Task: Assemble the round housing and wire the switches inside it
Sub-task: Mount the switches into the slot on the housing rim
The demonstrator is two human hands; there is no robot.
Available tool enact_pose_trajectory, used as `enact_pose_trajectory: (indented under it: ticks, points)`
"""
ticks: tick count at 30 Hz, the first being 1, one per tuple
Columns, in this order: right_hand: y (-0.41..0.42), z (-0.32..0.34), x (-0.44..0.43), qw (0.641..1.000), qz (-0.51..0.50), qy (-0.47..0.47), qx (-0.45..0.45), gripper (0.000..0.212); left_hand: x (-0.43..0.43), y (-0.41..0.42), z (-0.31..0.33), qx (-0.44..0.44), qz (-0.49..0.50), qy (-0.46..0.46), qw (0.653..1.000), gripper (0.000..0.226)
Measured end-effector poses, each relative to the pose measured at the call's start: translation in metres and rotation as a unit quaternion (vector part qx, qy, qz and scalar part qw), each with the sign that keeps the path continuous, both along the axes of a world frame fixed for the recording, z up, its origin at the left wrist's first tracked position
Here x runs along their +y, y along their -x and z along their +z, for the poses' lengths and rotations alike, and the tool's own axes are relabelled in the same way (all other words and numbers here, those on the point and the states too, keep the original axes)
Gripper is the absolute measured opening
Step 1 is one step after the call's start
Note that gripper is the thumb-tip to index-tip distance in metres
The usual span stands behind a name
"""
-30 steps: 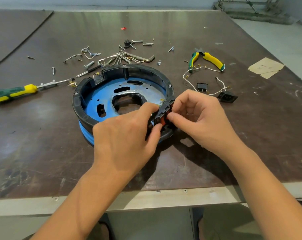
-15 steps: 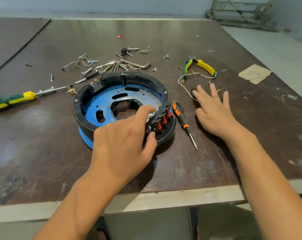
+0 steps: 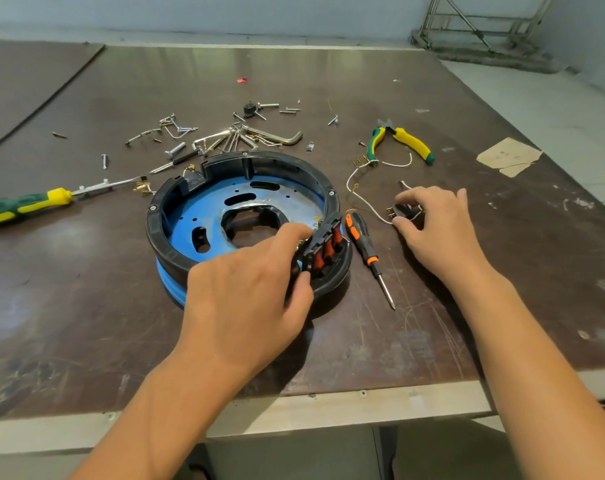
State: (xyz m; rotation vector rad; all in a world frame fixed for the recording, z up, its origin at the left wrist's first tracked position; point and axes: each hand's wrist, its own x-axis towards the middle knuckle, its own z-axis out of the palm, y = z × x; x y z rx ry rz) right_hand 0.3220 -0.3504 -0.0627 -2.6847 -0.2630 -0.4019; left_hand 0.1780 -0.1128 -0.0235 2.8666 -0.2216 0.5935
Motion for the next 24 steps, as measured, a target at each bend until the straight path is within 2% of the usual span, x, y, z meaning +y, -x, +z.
enact_pose_trajectory:
  ticks: [4, 10, 16, 18, 21, 24]
  points:
    - [0.006, 0.004, 0.002, 0.998, 0.015, -0.052, -0.024, 0.046, 0.003, 0.0, 0.003, 0.015, -0.012, 0.001, 1.0, 0.04]
    - [0.01, 0.009, 0.002, 0.995, 0.026, -0.093, -0.023, 0.029, 0.008, 0.002, 0.009, 0.057, -0.035, 0.012, 0.998, 0.042]
    - [0.015, 0.017, 0.003, 0.978, 0.059, -0.185, -0.079, 0.024, 0.02, 0.002, 0.016, 0.104, -0.084, 0.041, 0.99, 0.046]
    - [0.02, 0.023, 0.008, 0.958, 0.109, -0.261, -0.037, 0.024, 0.025, 0.001, 0.019, 0.107, -0.099, 0.08, 0.986, 0.045]
    - [0.033, 0.033, 0.014, 0.89, 0.235, -0.384, 0.07, 0.025, 0.023, 0.0, 0.022, 0.097, -0.1, 0.095, 0.986, 0.04]
    - [0.046, 0.041, 0.021, 0.836, 0.33, -0.403, 0.173, 0.023, 0.019, 0.0, 0.019, 0.072, -0.094, 0.078, 0.99, 0.038]
